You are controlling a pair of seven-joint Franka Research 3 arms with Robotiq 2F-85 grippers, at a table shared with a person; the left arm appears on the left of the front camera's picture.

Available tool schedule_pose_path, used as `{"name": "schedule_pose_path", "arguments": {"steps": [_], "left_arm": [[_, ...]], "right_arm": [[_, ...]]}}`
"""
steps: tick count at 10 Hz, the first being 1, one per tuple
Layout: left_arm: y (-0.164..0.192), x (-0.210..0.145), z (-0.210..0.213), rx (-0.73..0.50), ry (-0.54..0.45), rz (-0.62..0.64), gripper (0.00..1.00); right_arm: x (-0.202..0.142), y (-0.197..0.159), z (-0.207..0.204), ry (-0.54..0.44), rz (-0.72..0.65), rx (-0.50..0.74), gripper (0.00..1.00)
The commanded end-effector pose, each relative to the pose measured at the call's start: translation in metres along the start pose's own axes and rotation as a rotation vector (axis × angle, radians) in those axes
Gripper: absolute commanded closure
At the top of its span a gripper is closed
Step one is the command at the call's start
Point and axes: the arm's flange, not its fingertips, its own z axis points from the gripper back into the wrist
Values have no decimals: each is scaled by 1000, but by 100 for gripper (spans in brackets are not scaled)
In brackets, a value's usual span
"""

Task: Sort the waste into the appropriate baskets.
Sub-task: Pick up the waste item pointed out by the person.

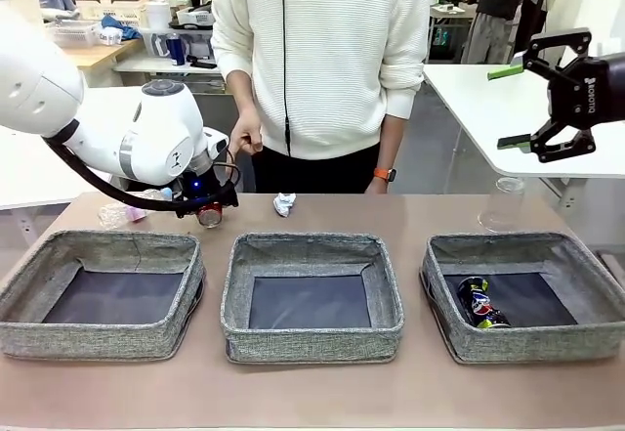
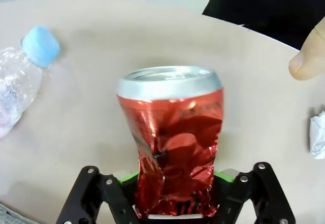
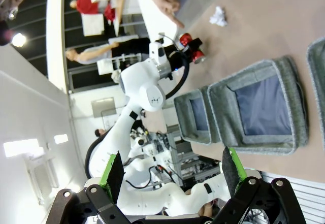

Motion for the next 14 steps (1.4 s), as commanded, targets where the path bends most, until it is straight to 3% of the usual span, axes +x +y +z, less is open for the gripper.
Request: {"name": "schedule_pose_path", "arguments": {"steps": [1, 5, 7, 8, 10, 12, 13, 14], "left_arm": [[4, -8, 9, 40, -4, 16, 100], [18, -11, 27, 32, 18, 40, 100], [45, -26, 86, -7, 22, 63, 100], [62, -47, 133, -33, -19, 87, 100], [92, -111, 215, -55, 7, 35, 100], [105, -163, 265, -119, 26, -117, 100], [106, -189, 274, -108, -16, -152, 100], [90, -140, 242, -74, 6, -35, 100]], "right_arm": [[1, 0, 0, 3, 27, 3, 0], [1, 0, 0, 3, 27, 3, 0], [1, 0, 0, 3, 27, 3, 0], [1, 0, 0, 3, 27, 3, 0], [1, 0, 0, 3, 27, 3, 0], [1, 0, 0, 3, 27, 3, 0], [1, 0, 0, 3, 27, 3, 0], [1, 0, 0, 3, 27, 3, 0]]}}
